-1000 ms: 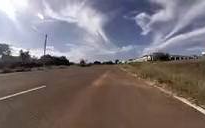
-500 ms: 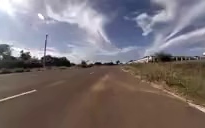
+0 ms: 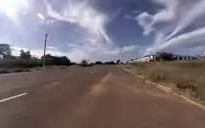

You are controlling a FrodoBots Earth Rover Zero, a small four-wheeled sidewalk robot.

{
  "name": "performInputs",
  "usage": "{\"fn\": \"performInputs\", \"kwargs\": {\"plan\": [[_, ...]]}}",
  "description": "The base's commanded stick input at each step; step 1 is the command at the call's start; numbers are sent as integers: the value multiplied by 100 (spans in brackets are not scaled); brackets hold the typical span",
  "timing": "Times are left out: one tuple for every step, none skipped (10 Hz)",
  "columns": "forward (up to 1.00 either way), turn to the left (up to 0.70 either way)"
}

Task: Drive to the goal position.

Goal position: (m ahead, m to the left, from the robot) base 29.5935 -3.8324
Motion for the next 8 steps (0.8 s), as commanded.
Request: {"fn": "performInputs", "kwargs": {"plan": [[85, 0], [85, 0], [85, 0], [85, 0], [85, 0], [85, 0], [85, 0], [85, 0]]}}
